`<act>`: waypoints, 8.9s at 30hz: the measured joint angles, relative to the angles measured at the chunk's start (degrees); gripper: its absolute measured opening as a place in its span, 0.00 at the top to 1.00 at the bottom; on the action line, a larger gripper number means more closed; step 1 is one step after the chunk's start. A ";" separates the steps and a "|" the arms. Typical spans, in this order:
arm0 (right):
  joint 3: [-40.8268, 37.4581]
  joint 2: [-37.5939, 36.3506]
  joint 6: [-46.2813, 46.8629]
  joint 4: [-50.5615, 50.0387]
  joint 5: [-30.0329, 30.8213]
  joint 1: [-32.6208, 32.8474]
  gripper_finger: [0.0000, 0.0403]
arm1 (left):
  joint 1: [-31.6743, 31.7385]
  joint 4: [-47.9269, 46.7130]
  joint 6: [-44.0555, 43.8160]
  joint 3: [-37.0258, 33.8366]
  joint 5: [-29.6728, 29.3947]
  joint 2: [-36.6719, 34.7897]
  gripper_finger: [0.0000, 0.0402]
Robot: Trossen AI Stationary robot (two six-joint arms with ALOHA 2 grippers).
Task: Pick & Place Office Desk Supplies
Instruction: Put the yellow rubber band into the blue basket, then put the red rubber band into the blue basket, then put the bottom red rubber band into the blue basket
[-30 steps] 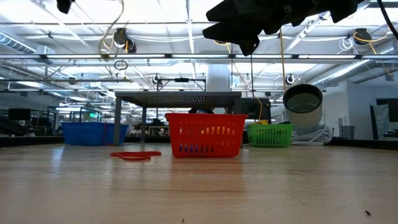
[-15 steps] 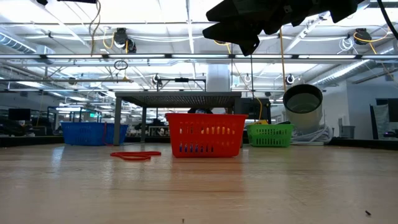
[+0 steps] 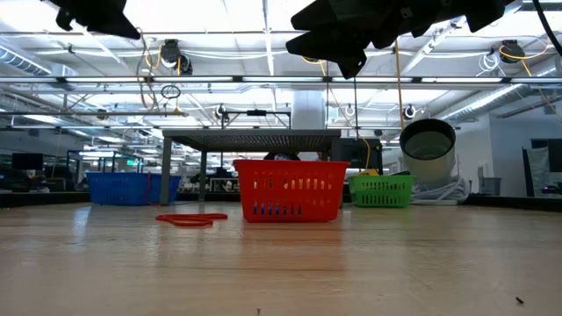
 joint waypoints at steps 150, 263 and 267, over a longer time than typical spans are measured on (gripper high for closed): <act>-8.24 -0.02 8.22 9.42 6.19 -1.40 0.58 | -7.77 78.36 -12.01 -22.21 57.34 72.57 0.77; -8.28 0.00 -8.79 11.52 -13.77 -29.66 0.58 | 51.72 24.83 5.36 -21.70 59.71 32.10 0.69; -8.28 0.00 -9.25 11.51 -13.77 -29.66 0.58 | 51.72 24.90 5.51 -21.70 58.62 32.81 0.77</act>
